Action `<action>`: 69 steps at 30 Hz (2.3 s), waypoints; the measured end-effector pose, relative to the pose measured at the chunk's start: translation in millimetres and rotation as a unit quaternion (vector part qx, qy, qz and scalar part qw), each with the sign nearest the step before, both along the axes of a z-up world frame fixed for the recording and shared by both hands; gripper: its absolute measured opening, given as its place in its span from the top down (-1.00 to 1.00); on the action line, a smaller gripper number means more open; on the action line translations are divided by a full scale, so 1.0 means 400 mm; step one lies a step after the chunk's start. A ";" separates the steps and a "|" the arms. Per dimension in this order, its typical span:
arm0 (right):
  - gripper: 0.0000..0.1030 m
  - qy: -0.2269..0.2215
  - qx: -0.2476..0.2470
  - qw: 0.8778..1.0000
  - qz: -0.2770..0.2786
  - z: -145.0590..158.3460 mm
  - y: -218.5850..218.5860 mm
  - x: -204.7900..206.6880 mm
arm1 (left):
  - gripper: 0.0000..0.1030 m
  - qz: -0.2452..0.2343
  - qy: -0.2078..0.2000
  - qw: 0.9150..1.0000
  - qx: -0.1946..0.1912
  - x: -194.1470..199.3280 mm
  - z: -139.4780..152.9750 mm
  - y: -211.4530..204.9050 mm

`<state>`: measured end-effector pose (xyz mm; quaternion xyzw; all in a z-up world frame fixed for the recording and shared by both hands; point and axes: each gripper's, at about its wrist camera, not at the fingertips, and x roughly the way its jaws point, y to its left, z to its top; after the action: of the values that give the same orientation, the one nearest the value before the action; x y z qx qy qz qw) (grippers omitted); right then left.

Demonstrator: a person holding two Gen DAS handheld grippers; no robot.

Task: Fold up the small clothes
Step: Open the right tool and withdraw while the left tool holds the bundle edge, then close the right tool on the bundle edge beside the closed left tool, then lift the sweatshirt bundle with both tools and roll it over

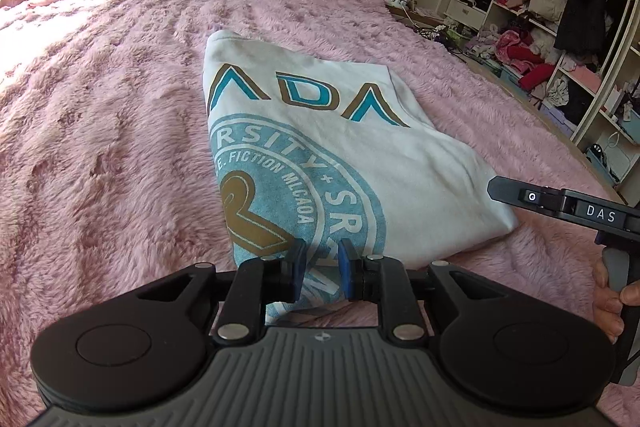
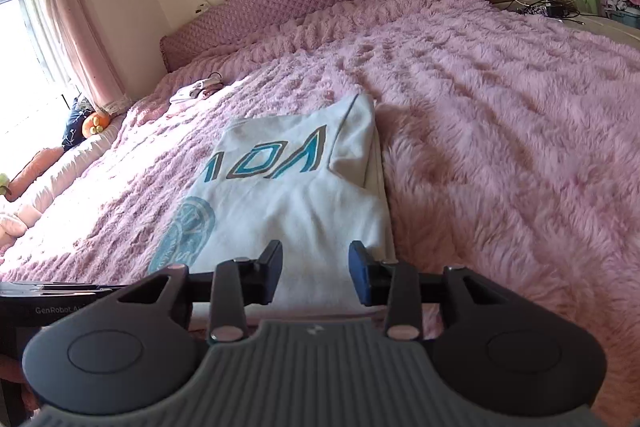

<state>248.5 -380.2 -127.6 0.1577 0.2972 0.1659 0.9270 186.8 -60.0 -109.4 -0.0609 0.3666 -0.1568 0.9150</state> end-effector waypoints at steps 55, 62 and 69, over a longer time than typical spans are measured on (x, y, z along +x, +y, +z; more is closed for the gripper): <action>-0.50 0.186 0.288 0.936 0.084 -0.189 -0.062 0.486 | -0.04 0.020 0.177 0.883 -0.435 0.425 -0.277 0.251; -0.35 0.189 0.255 0.945 0.080 -0.193 -0.028 0.518 | 0.13 0.028 0.192 0.888 -0.418 0.450 -0.284 0.211; 0.42 0.204 0.207 0.956 0.035 -0.185 -0.007 0.522 | 0.32 0.074 0.184 0.910 -0.365 0.419 -0.232 0.176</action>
<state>457.3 -383.1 -201.7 0.3661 0.4443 0.2210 0.7872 354.3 10.5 -202.2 -0.4452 0.4400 -0.1977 0.7544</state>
